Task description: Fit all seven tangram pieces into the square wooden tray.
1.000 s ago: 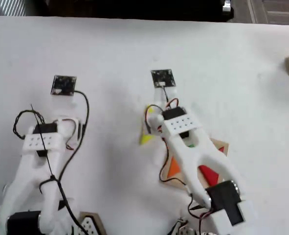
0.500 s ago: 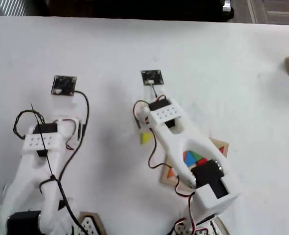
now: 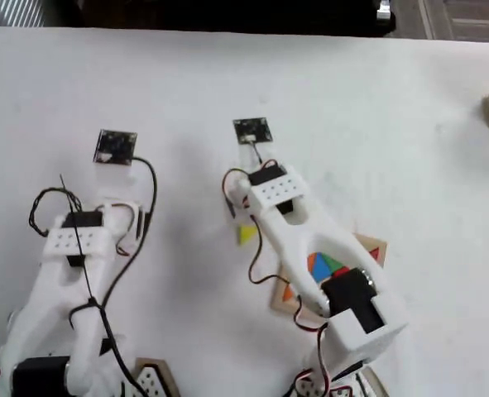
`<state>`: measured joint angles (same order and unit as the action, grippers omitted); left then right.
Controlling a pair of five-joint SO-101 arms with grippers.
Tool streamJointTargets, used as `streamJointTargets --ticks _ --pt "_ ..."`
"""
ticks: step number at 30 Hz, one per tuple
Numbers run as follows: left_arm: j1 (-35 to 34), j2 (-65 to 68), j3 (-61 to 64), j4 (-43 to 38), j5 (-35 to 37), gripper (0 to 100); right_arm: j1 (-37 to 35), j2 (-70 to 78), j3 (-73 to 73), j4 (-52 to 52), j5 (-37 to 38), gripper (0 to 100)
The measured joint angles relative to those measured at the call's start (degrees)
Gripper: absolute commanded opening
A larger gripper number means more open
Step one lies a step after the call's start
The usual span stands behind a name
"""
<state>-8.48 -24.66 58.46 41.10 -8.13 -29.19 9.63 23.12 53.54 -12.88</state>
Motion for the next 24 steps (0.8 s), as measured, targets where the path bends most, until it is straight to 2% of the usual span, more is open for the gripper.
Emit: streamJointTargets --ticks 8,16,24 --pt "0.0 0.0 0.0 0.0 0.0 15 -4.7 0.8 -1.7 0.0 0.3 19.7" --pt "0.0 0.0 0.0 0.0 0.0 15 -4.4 -1.3 -1.8 2.0 3.0 19.7" --pt "0.5 0.0 0.0 0.0 0.0 15 -1.0 -3.4 -1.8 -0.1 -7.7 20.1"
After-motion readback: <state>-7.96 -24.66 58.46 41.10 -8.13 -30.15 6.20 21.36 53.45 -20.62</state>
